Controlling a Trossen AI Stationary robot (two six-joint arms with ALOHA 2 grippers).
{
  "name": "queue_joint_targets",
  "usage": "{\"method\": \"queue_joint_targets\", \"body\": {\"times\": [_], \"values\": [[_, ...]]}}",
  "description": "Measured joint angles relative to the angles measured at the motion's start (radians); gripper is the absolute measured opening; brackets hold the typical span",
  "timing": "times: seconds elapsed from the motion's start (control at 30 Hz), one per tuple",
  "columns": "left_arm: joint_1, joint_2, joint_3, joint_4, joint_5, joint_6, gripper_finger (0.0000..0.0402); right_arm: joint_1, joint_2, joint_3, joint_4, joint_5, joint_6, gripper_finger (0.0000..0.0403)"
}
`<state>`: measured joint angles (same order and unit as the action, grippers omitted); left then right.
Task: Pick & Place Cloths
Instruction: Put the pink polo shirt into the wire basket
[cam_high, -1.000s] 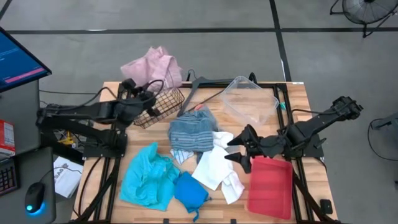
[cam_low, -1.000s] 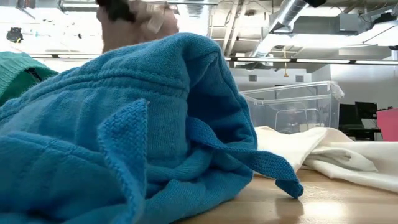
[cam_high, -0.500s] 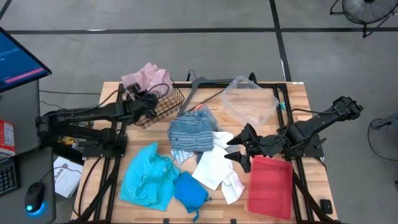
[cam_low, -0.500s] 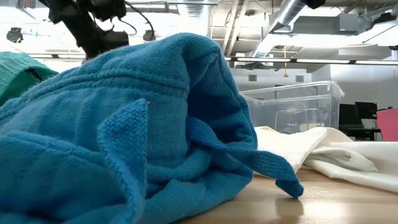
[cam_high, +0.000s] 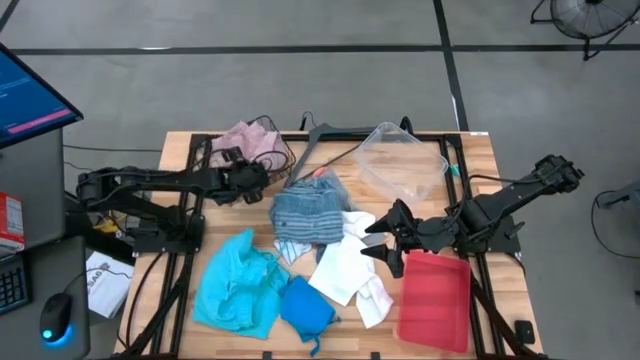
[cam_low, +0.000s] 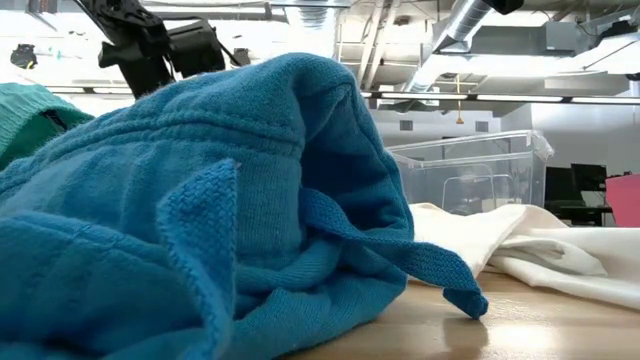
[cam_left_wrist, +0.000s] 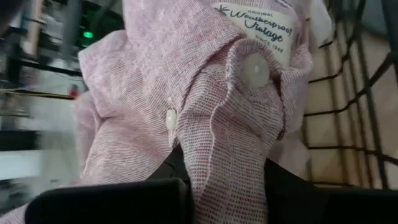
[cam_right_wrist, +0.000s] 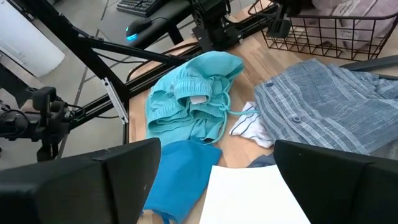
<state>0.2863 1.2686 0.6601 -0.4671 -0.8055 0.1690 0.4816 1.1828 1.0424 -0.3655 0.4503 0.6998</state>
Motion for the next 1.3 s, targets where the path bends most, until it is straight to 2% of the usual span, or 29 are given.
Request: {"method": "queue_joint_targets", "body": {"times": [0.13, 0.33, 0.73, 0.97, 1.13, 1.3], "values": [[0.012, -0.025, -0.001, -0.005, 0.081, -0.054, 0.0056, 0.0, 0.0, 0.0, 0.001, 0.0, 0.002, 0.0309], [0.073, -0.051, -0.001, -0.006, 0.237, -0.08, 0.0114, 0.0, 0.0, 0.0, 0.001, 0.0, 0.005, 0.0309], [0.127, -0.051, -0.001, -0.006, 0.49, -0.114, 0.018, 0.0, 0.0, 0.0, 0.005, 0.001, 0.008, 0.0309], [0.162, -0.064, -0.001, -0.005, 0.563, -0.15, 0.0199, 0.0, 0.0, 0.0, 0.006, 0.004, 0.008, 0.0309], [0.187, -0.119, -0.002, -0.006, 0.656, -0.152, 0.0201, 0.0, 0.0, 0.0, 0.006, 0.004, 0.008, 0.0309], [0.212, -0.176, -0.002, -0.004, 0.709, -0.16, 0.0227, 0.0, 0.0, 0.0, 0.007, 0.004, 0.004, 0.0309]]}}
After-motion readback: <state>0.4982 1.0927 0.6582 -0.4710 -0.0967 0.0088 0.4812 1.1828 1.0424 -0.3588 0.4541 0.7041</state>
